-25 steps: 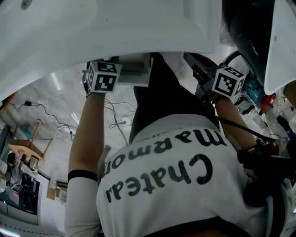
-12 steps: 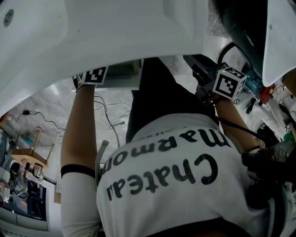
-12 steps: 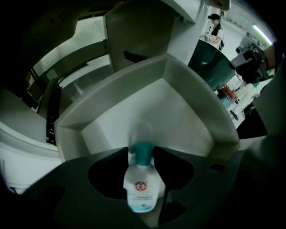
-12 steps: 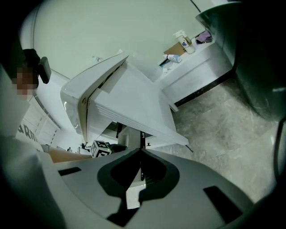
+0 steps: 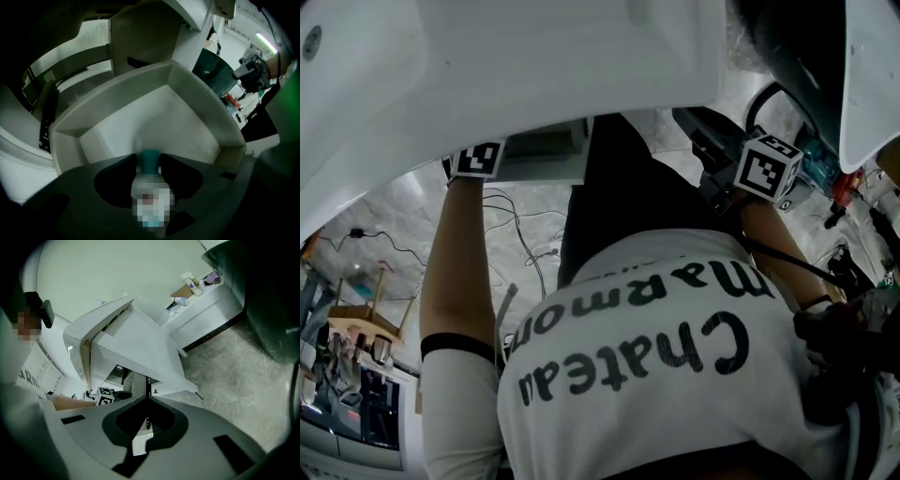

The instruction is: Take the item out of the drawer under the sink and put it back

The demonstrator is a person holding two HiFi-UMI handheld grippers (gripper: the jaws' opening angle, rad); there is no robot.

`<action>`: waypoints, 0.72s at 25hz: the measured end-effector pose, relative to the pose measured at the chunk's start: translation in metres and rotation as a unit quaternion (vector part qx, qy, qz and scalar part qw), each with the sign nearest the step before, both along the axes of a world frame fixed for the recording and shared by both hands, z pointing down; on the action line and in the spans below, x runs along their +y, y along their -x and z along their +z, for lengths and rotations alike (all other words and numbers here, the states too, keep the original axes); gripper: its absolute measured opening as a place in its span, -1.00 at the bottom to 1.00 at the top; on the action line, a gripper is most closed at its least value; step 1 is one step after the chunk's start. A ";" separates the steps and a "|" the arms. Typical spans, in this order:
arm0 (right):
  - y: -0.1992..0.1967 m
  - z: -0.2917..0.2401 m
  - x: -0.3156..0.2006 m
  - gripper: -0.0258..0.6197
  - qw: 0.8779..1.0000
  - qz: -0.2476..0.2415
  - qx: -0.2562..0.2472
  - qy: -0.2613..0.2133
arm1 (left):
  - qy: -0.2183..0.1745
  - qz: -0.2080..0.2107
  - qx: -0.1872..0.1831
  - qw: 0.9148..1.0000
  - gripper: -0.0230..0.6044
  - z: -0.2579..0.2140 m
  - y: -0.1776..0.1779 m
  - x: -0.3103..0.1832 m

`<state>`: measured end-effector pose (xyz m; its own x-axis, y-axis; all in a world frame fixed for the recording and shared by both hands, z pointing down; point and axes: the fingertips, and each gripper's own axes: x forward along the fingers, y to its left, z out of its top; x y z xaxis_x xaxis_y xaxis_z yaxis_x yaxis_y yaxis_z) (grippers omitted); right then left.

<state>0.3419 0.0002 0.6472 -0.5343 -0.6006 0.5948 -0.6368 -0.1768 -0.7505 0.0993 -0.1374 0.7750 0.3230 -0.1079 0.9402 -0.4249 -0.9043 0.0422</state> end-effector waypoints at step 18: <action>0.008 -0.019 0.008 -0.89 0.998 -0.010 0.026 -0.064 | -0.030 0.022 0.044 0.998 -0.58 -0.022 -0.012 0.013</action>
<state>0.3337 0.0084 0.6284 -0.5164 -0.6629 0.5422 -0.6784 -0.0698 -0.7314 0.1110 -0.1246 0.7527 0.4091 -0.1470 0.9006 -0.3816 -0.9241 0.0226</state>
